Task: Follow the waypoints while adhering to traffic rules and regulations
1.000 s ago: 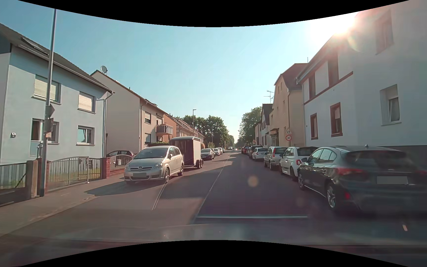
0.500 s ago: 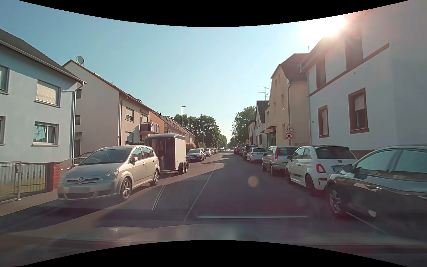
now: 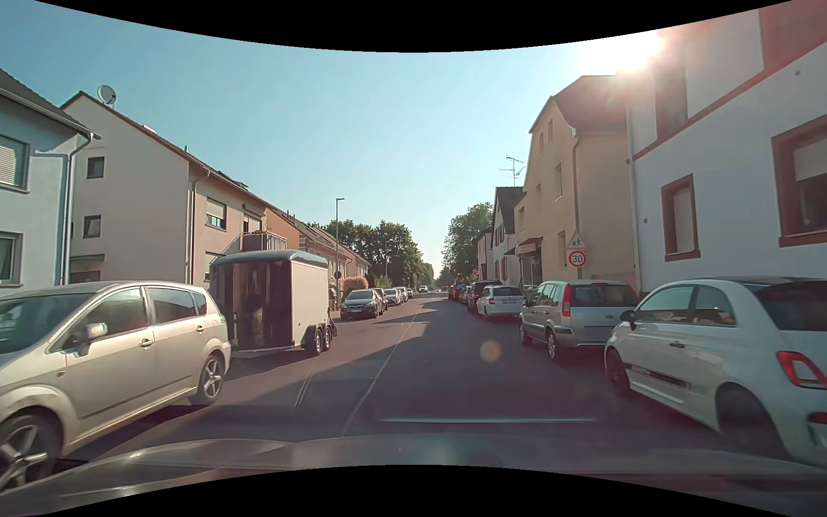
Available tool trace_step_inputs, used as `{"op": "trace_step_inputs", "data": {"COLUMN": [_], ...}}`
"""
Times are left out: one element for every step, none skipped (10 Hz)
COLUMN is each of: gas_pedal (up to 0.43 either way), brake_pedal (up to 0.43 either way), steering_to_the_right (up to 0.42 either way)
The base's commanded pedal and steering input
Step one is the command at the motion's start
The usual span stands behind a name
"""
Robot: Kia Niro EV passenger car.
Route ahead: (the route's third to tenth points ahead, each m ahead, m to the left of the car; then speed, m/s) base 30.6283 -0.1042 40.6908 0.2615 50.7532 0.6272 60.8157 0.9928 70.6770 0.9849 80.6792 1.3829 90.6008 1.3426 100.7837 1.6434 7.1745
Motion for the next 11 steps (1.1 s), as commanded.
{"op": "trace_step_inputs", "data": {"gas_pedal": [0.157,0.138,0.138,0.138,0.138,0.13,0.13,0.13,0.118,0.118,0.118], "brake_pedal": [0.0,0.0,0.0,0.0,0.0,0.0,0.0,0.0,0.0,0.0,0.0], "steering_to_the_right": [-0.009,-0.007,-0.006,-0.006,-0.006,-0.006,-0.006,-0.006,-0.006,-0.006,-0.006]}}
